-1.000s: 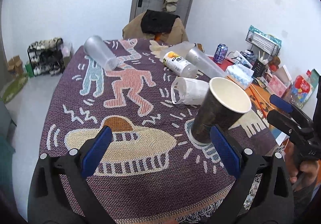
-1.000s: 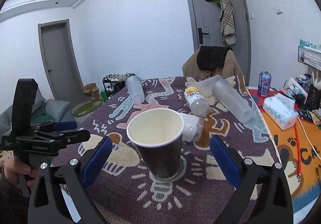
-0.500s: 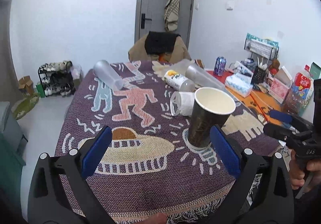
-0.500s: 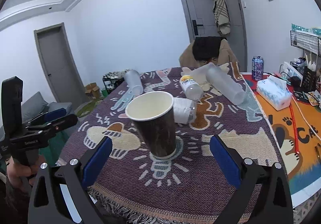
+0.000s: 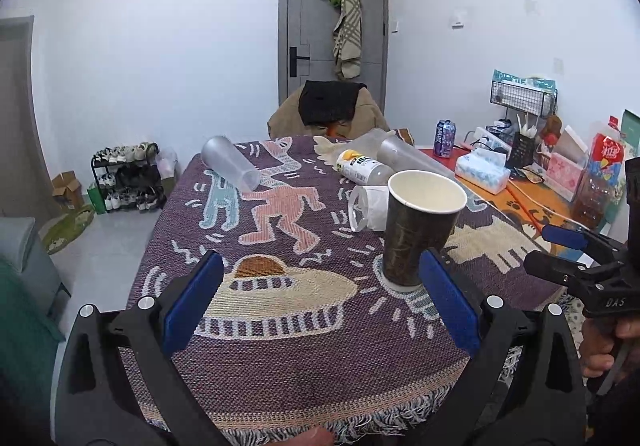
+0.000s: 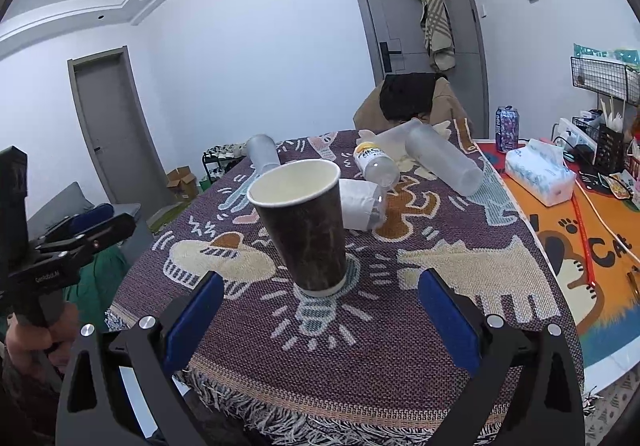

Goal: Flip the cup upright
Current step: 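Open the right gripper and withdraw it from the upright cup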

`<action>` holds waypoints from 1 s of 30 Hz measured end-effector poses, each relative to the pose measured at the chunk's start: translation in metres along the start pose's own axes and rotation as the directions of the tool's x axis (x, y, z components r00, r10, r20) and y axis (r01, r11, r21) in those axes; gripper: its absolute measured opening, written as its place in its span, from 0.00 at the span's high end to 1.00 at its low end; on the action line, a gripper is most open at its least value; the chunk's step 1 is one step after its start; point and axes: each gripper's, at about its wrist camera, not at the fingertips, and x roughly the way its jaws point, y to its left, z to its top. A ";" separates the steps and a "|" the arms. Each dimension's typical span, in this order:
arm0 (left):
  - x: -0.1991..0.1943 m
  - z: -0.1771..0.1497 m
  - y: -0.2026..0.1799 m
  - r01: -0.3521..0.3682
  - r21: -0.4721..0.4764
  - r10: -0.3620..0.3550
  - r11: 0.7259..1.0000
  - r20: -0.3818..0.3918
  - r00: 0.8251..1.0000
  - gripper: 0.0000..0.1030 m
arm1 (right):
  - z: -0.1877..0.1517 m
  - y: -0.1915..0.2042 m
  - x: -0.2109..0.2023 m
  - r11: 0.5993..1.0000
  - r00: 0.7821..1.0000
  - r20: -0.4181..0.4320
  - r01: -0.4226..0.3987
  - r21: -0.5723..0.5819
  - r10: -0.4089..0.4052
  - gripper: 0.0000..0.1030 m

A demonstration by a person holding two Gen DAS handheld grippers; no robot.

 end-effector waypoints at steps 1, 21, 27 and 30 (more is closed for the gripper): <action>-0.002 -0.001 0.001 -0.010 0.003 0.010 1.000 0.005 1.000 0.05 | -0.001 -0.001 0.000 1.000 1.000 0.002 0.005 0.000 -0.005 0.07; -0.007 -0.016 0.007 -0.046 -0.001 0.046 0.999 -0.008 0.999 0.05 | -0.013 0.001 0.001 1.000 0.999 0.039 0.002 0.003 -0.002 0.07; -0.008 -0.017 0.005 -0.045 0.003 0.045 0.999 -0.004 0.999 0.05 | -0.012 0.000 0.000 1.000 0.999 0.043 0.002 0.006 -0.003 0.07; -0.009 -0.017 0.005 -0.046 0.002 0.046 0.999 -0.002 0.999 0.05 | -0.012 0.000 0.000 1.000 0.999 0.043 0.000 0.007 0.000 0.07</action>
